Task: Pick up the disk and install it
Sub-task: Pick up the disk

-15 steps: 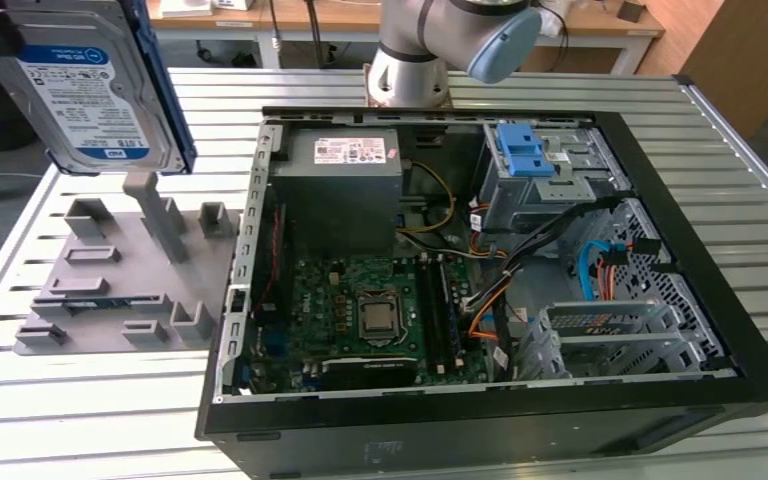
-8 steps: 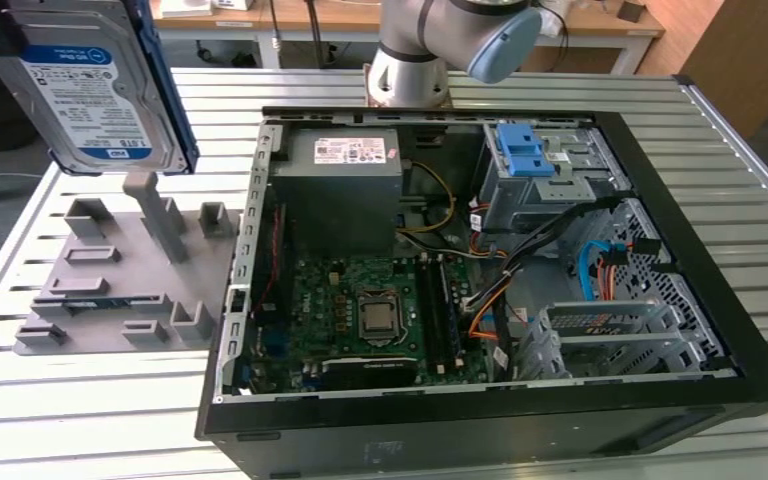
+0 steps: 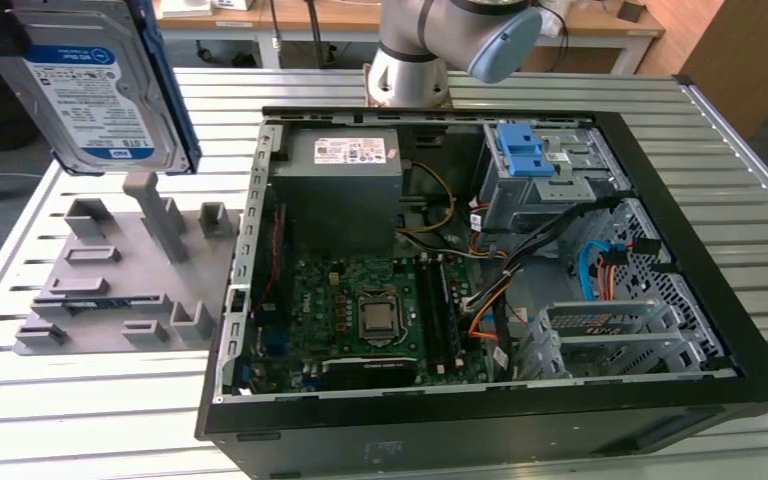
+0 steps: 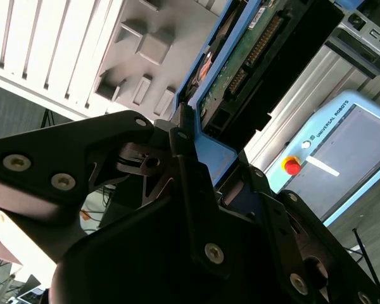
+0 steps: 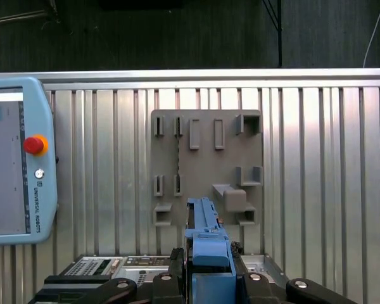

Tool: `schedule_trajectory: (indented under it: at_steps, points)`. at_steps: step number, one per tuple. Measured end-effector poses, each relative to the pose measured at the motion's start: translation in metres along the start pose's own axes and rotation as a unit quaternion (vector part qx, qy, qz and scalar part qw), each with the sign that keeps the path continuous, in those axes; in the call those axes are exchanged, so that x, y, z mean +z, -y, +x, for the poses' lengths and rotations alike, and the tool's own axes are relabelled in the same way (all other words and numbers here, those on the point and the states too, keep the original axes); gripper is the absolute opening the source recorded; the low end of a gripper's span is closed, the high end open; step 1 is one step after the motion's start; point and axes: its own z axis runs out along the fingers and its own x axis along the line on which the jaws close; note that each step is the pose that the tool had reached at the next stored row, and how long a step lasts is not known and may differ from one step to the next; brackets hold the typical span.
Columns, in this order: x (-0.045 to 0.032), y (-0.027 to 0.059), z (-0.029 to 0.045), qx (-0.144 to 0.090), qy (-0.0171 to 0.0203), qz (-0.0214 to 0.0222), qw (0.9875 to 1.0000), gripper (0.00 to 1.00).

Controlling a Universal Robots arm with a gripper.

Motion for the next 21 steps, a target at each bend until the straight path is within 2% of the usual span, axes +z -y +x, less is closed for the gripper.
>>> schedule_trajectory:
  at_steps: [21]
  points:
    - [0.0,0.0064,-0.0002,0.0,0.0,0.0,1.0,0.37]
